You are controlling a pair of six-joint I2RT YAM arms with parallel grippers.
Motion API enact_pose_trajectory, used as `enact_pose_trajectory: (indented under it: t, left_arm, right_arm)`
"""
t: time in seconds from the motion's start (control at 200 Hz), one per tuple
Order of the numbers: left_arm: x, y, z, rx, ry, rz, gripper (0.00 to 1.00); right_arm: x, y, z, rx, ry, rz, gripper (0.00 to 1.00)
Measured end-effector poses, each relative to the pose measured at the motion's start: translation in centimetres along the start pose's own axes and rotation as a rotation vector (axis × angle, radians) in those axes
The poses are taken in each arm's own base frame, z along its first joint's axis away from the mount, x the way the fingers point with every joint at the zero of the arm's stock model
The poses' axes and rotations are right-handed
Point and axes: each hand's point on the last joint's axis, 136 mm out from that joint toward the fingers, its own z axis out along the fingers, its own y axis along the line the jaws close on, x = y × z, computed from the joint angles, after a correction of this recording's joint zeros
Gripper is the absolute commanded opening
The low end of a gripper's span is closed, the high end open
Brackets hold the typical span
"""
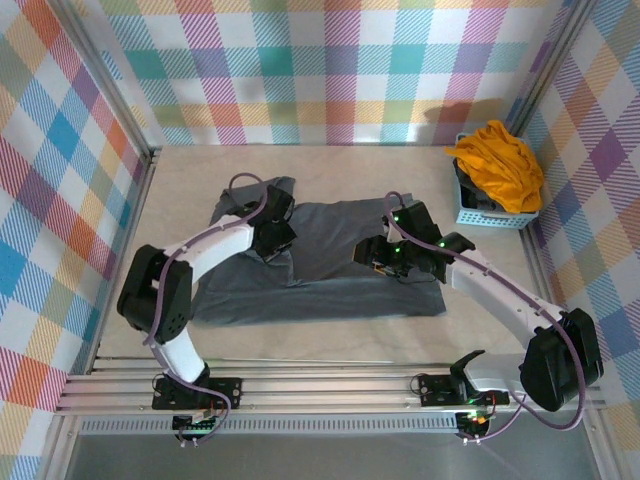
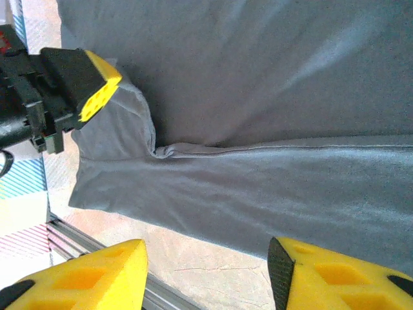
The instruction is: Fold and stack the t-shirts
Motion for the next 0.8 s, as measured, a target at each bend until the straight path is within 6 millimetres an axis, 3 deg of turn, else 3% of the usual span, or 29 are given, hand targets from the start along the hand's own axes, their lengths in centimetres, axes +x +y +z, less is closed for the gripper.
enact_pose_trajectory:
  t: [0.26,0.31,0.35,0.38,0.47,0.56,0.64,0.735,0.8]
  left_arm:
    - [1.3,-0.4,2.2,-0.066,0.035,0.140,0.00]
    - [1.3,-0.3,2.3,-0.077,0.037,0.154,0.16]
    - [1.2,-0.3,2.3,-0.084,0.032,0.164,0.42]
    - [1.1,-0.2,2.3,-0.090,0.027,0.172,0.55]
    - [0.6,0.2,1.8,-0.113,0.001,0.178,0.70]
    - [-0.1,0.3,0.2,-0.108,-0.042,0.172,0.70]
    - [-0.8,0.3,-2.7,-0.062,-0.091,0.136,0.63]
    - [-1.0,1.4,-5.8,0.026,-0.125,0.050,0.44]
    - [-1.0,3.4,-6.4,0.045,-0.114,-0.024,0.35]
  right_arm:
    - [0.0,-0.1,0.1,0.002,0.002,0.001,0.53]
    - [0.0,-0.1,0.2,0.005,0.006,0.003,0.54]
    - [0.1,-0.2,0.3,0.009,0.009,0.005,0.54]
    - [0.1,-0.3,0.4,0.012,0.013,0.007,0.54]
    - [0.2,-0.7,0.5,0.028,0.015,0.015,0.55]
    - [0.1,-1.6,0.6,0.043,0.013,0.041,0.55]
    - [0.2,-3.5,0.9,0.074,0.015,0.102,0.51]
    - [0.8,-6.2,1.4,0.125,0.032,0.191,0.45]
    - [1.0,-7.7,1.9,0.164,0.051,0.248,0.40]
